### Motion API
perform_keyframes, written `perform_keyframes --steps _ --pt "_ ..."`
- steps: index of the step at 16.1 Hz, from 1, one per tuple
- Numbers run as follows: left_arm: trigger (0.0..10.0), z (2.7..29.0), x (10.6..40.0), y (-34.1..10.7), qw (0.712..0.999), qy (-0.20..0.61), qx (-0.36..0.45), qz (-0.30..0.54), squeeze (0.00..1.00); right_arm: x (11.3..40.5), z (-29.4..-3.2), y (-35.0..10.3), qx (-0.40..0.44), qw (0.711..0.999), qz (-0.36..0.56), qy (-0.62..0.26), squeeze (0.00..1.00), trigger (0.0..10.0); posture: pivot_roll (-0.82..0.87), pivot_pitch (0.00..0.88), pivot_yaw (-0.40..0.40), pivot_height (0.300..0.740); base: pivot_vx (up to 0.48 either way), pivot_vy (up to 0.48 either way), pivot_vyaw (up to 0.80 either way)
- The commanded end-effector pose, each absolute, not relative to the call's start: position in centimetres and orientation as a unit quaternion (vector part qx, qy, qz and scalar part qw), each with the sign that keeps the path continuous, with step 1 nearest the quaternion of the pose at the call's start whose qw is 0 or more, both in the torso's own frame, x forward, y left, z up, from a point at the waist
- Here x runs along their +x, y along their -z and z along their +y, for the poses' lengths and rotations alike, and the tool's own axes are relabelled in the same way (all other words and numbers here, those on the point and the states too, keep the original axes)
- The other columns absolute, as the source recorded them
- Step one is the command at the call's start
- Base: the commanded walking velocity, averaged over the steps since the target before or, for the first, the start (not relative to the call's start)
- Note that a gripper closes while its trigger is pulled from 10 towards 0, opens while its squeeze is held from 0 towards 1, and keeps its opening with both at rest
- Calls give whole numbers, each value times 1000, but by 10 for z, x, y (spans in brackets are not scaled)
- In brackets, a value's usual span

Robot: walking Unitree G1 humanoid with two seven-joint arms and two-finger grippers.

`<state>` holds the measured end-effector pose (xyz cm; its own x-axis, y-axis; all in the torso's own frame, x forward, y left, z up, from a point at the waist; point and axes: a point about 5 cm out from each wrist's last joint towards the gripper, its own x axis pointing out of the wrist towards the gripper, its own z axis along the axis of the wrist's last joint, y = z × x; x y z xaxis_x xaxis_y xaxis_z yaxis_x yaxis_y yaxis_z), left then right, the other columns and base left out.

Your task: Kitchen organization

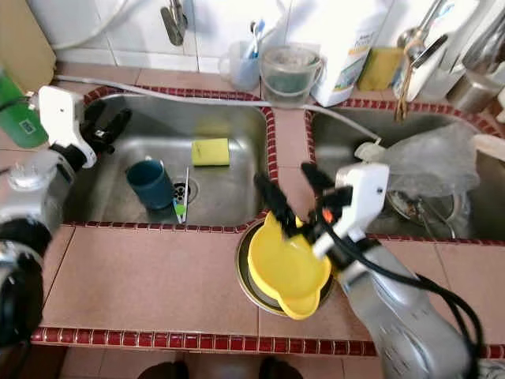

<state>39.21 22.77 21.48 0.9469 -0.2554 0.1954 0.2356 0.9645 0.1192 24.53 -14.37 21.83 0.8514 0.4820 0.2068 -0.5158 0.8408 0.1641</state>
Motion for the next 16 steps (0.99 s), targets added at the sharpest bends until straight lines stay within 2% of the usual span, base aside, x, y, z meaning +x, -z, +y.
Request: perform_keyframes --steps 1,4,6,8,12,16 --pt "10000 229 390 -216 986 103 27 -126 0 255 -146 -217 89 963 -92 -237 0 10000 55 69 -25 740 0 0 0" --pt "10000 215 385 -210 986 81 3 -145 0 281 -145 -218 51 971 -136 -191 0 10000 66 27 -30 740 0 0 0" --pt "10000 202 381 -203 987 71 -29 -138 0 296 -145 -219 -23 976 -178 -125 0 10000 65 0 -34 740 0 0 0" --pt "10000 189 374 -201 986 63 -38 -149 0 305 -141 -215 -29 975 -189 -109 0 10000 60 0 -33 740 0 0 0" --pt "10000 174 350 -181 984 67 -65 -153 0 308 -136 -205 -23 976 -200 -80 0 10000 53 0 -28 740 0 0 0" --pt "10000 164 338 -168 988 63 -35 -134 0 303 -131 -190 -13 977 -203 -59 0 10000 57 0 -36 740 0 0 0"
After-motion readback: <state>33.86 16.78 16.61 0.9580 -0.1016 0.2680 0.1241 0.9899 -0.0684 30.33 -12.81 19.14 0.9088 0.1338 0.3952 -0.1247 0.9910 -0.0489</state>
